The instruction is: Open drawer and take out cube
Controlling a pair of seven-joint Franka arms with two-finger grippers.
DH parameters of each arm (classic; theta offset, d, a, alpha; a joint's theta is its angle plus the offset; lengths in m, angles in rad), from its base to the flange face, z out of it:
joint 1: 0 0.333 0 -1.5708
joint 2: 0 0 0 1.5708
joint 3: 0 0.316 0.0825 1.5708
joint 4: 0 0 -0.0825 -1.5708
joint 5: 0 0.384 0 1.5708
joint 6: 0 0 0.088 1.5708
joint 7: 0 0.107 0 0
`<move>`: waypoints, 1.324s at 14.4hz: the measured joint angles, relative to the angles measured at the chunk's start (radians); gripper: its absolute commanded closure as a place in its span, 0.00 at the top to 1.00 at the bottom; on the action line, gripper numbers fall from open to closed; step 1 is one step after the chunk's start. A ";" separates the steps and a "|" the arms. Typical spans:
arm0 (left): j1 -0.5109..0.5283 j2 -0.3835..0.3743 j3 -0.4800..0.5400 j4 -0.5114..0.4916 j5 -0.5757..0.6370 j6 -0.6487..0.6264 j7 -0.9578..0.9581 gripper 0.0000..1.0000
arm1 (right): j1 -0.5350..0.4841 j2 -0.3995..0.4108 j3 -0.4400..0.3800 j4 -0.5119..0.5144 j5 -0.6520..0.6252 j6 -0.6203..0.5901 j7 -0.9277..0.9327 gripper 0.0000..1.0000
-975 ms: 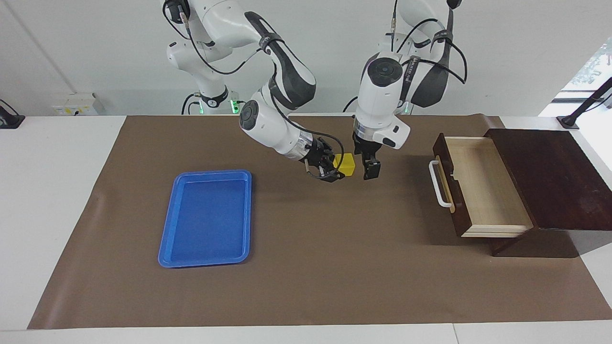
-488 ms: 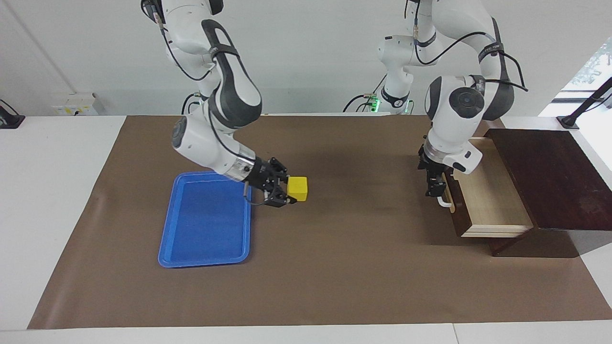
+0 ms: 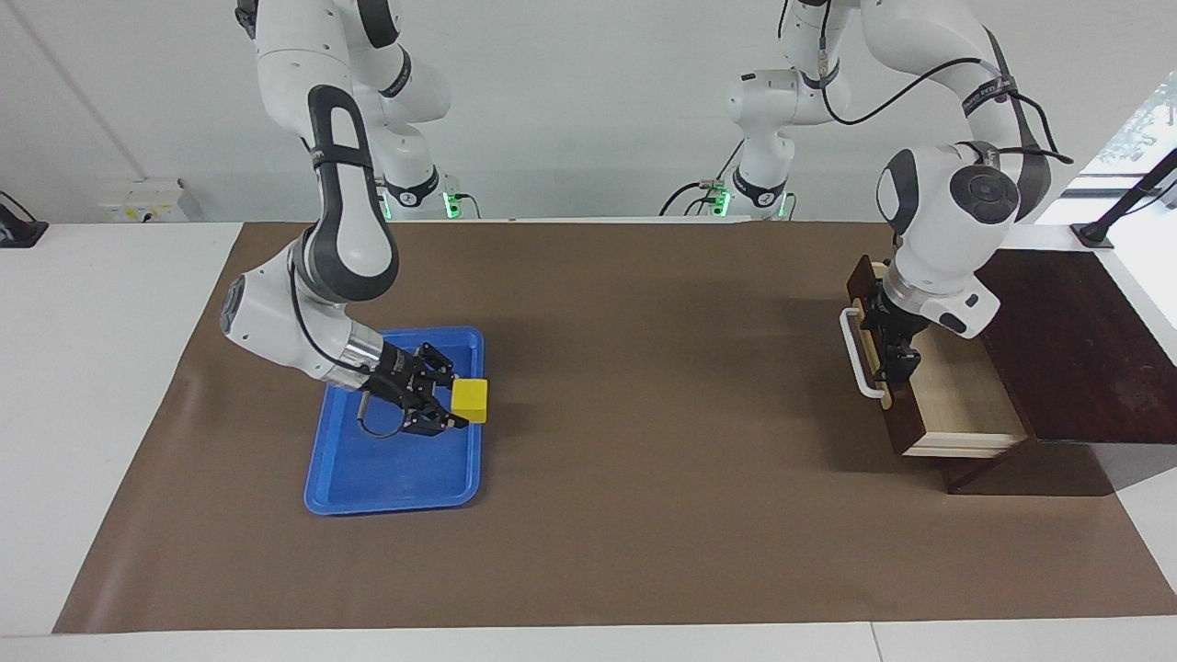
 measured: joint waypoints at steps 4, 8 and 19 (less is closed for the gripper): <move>0.104 -0.001 0.001 -0.001 0.005 0.033 0.108 1.00 | -0.056 0.015 -0.008 -0.036 -0.057 0.001 -0.083 0.00; 0.193 -0.001 0.006 -0.006 0.006 0.046 0.206 1.00 | -0.079 0.015 -0.010 -0.043 -0.060 0.001 -0.094 0.00; 0.038 -0.076 -0.033 0.109 0.006 -0.167 0.356 1.00 | -0.041 0.075 -0.003 0.001 0.027 0.006 -0.084 0.00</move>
